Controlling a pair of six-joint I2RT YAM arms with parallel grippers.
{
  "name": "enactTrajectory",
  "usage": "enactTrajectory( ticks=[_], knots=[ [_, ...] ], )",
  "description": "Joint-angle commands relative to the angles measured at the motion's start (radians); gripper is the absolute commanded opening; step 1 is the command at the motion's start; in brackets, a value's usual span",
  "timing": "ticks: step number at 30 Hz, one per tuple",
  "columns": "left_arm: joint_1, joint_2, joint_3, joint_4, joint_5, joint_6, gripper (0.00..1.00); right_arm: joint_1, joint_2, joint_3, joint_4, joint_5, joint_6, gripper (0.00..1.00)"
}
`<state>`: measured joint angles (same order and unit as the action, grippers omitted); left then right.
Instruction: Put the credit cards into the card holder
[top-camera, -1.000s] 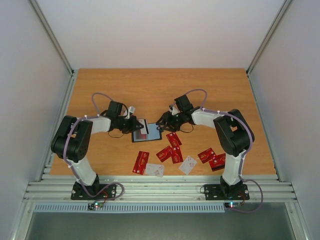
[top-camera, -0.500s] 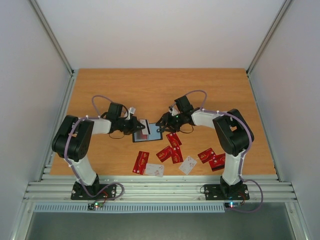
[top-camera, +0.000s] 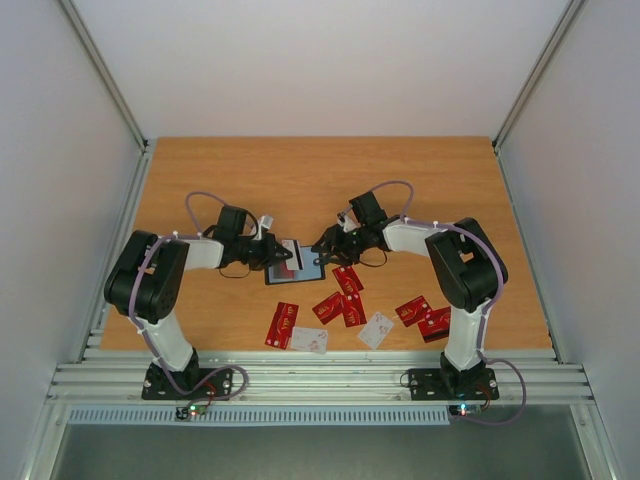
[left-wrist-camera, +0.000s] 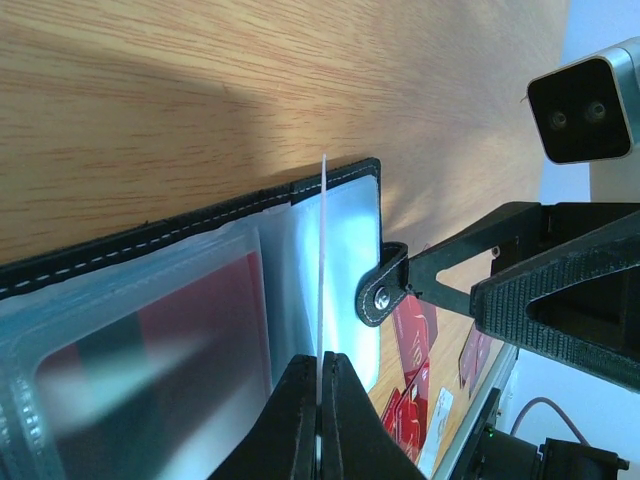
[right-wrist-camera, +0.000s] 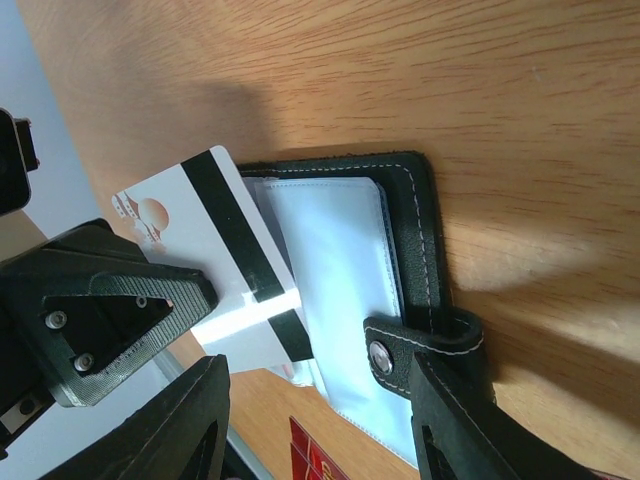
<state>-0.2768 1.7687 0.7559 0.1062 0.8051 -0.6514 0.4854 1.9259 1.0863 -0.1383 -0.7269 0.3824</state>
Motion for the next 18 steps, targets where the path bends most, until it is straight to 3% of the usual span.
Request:
enactTrajectory(
  ticks=[1,18],
  knots=[
    [-0.007,0.022,0.0,0.024,0.02,-0.002,0.0,-0.007,0.022,-0.012,0.012,-0.009,-0.003,0.51],
    [-0.029,0.015,0.012,-0.146,0.051,-0.033,0.0,-0.006,0.024,-0.025,0.028,-0.011,0.008,0.5]
  ],
)
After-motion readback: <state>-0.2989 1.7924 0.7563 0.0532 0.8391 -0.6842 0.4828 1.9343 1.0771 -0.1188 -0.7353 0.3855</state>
